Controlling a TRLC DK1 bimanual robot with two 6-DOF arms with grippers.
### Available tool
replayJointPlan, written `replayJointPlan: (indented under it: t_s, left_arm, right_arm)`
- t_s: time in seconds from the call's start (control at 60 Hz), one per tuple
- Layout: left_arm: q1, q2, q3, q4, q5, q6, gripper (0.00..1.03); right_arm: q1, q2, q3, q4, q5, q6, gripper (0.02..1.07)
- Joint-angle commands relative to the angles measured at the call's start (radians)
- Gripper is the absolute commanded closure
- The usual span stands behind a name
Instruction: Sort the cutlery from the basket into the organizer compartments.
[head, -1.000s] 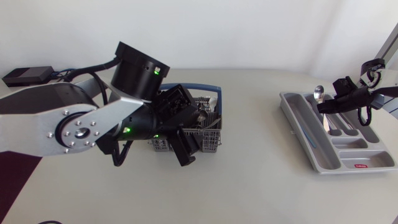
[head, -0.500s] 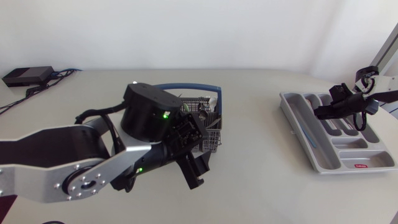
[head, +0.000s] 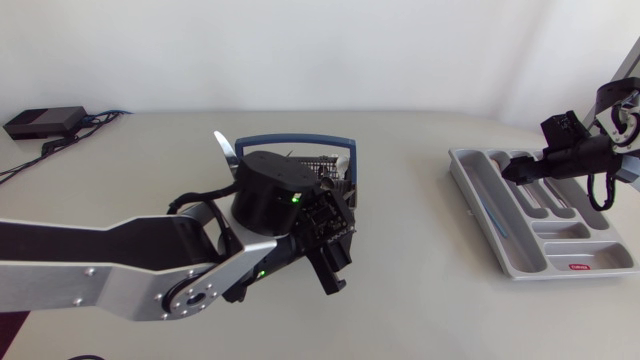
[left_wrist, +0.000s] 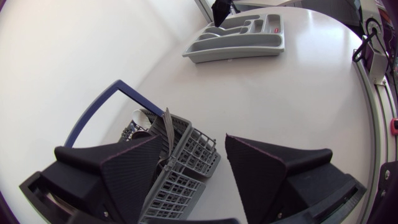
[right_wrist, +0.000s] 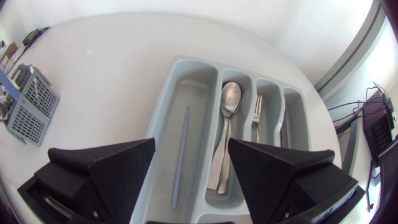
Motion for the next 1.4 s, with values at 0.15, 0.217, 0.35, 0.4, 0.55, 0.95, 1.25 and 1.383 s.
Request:
replayJointPlan:
  t_s: [0.15, 0.217, 0.35, 0.4, 0.55, 0.95, 1.25, 1.383]
  left_arm:
    - [0.052, 0.113, 0.11, 0.039, 0.003, 0.027, 0.47]
    - [0.058, 0.139, 0.127, 0.047, 0.003, 0.03, 0.5]
    - [0.074, 0.18, 0.156, 0.061, 0.005, 0.03, 0.57]
    - [0.077, 0.193, 0.162, 0.062, 0.005, 0.03, 0.6]
    - [0.087, 0.21, 0.174, 0.064, 0.019, 0.027, 0.71]
    - [0.126, 0.185, 0.154, 0.058, 0.121, -0.011, 1.0]
    - [0.178, 0.013, 0.082, 0.041, 0.2, -0.068, 1.0]
    - [0.198, -0.068, 0.061, 0.025, 0.258, -0.103, 1.0]
  right_arm:
    - [0.064, -0.196, -0.147, 0.009, -0.026, 0.028, 0.2]
    - [0.081, -0.245, -0.174, 0.007, -0.027, 0.034, 0.2]
    - [0.104, -0.308, -0.197, -0.005, -0.034, 0.04, 0.2]
    - [0.116, -0.323, -0.202, -0.01, -0.034, 0.045, 0.2]
    - [0.142, -0.362, -0.216, -0.022, -0.034, 0.051, 0.2]
    - [0.216, -0.458, -0.228, -0.071, -0.037, 0.076, 0.18]
    - [0.285, -0.517, -0.234, -0.1, -0.035, 0.079, 0.14]
    - [0.329, -0.532, -0.239, -0.105, -0.035, 0.092, 0.14]
